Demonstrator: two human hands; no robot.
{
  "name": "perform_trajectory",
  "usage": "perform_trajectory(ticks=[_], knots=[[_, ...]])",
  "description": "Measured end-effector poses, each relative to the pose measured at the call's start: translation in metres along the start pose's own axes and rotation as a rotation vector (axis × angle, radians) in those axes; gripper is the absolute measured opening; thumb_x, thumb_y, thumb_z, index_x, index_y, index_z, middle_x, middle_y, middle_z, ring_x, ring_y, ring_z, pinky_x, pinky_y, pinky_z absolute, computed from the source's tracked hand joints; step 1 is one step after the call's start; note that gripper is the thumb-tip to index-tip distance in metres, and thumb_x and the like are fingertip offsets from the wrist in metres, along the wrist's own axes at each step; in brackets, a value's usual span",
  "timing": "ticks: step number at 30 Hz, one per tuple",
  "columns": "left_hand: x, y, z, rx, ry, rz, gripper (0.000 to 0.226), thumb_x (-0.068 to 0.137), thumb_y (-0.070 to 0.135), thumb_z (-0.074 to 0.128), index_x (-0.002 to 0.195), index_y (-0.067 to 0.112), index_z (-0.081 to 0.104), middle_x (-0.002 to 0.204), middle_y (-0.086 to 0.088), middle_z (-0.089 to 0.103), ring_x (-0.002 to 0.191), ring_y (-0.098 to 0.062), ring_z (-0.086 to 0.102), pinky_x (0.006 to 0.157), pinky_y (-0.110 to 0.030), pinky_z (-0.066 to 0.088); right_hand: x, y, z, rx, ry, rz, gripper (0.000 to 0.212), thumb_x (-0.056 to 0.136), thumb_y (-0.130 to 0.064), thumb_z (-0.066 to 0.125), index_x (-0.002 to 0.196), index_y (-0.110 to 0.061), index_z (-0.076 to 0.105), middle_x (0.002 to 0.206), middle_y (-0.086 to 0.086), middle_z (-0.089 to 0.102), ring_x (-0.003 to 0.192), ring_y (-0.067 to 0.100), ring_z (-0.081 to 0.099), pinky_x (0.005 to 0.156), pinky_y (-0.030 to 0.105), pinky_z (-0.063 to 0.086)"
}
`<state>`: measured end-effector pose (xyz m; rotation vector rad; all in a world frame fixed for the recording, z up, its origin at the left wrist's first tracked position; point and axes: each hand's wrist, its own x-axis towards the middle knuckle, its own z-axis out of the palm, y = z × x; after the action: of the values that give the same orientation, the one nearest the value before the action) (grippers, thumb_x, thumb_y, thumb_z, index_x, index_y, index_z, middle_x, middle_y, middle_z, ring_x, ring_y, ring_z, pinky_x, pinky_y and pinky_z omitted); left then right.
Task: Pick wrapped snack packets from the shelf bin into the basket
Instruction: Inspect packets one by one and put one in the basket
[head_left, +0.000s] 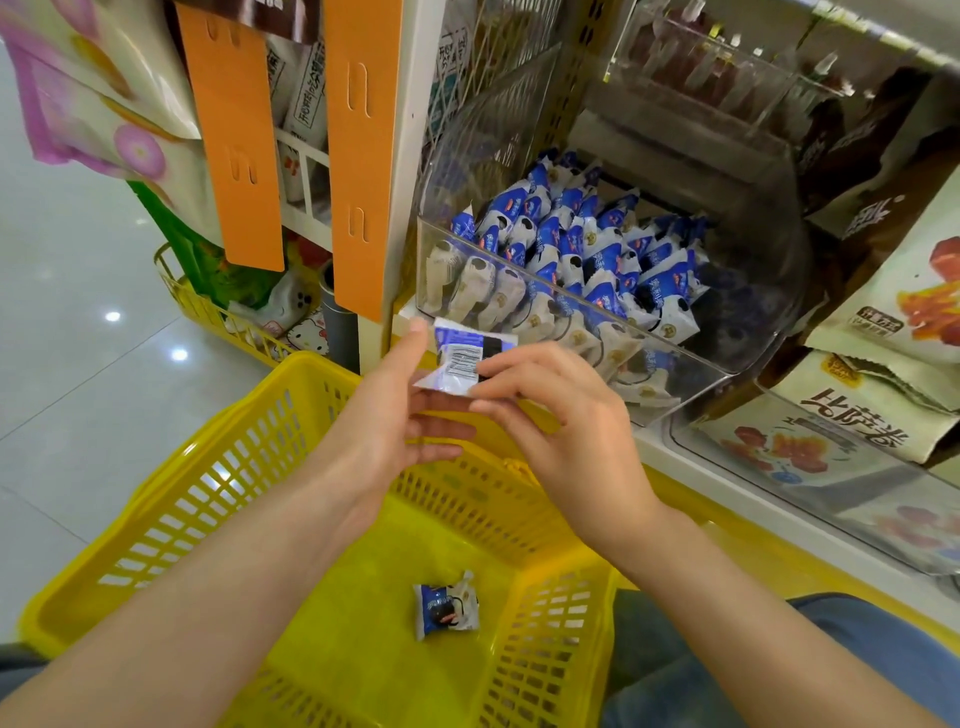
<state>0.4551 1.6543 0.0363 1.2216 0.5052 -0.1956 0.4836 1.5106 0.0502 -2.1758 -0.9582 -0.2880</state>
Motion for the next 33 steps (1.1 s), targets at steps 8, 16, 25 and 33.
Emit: perform_trajectory(ticks=[8,16,25,33], knots=[[-0.005,-0.002,0.006,0.199,0.178,0.190,0.015,0.090,0.031,0.054,0.093,0.022,0.065,0.082,0.007,0.069,0.072,-0.003,0.064,0.070,-0.025,0.052,0.000,-0.003,0.003,0.218,-0.026,0.345,0.012,0.091,-0.030,0.051,0.102,-0.026,0.055,0.094,-0.012,0.060,0.084,0.002,0.058,0.070,0.015,0.048],[-0.005,-0.009,0.011,0.403,0.015,0.221,0.025,0.093,0.024,0.050,0.115,0.016,0.058,0.107,0.000,0.067,0.090,-0.007,0.061,0.072,-0.023,0.046,0.010,0.009,-0.002,0.727,-0.051,0.902,0.022,0.097,-0.028,0.044,0.107,-0.014,0.059,0.096,0.000,0.069,0.073,0.004,0.064,0.059,0.017,0.054],[0.003,-0.025,0.005,0.718,0.185,0.438,0.039,0.087,0.018,0.060,0.120,0.023,0.041,0.107,0.007,0.056,0.085,-0.005,0.056,0.067,-0.017,0.042,0.004,0.009,0.005,0.159,-0.071,0.625,0.014,0.090,-0.027,0.057,0.080,-0.018,0.061,0.071,-0.006,0.064,0.070,0.009,0.061,0.070,0.034,0.051],[0.000,-0.023,0.001,0.814,0.111,0.492,0.038,0.083,0.041,0.060,0.116,0.029,0.045,0.105,0.010,0.059,0.092,-0.008,0.060,0.075,-0.033,0.053,-0.002,0.004,0.008,0.148,-0.119,0.529,0.026,0.089,-0.032,0.057,0.064,-0.029,0.052,0.069,-0.001,0.066,0.069,0.011,0.062,0.065,0.035,0.053]])
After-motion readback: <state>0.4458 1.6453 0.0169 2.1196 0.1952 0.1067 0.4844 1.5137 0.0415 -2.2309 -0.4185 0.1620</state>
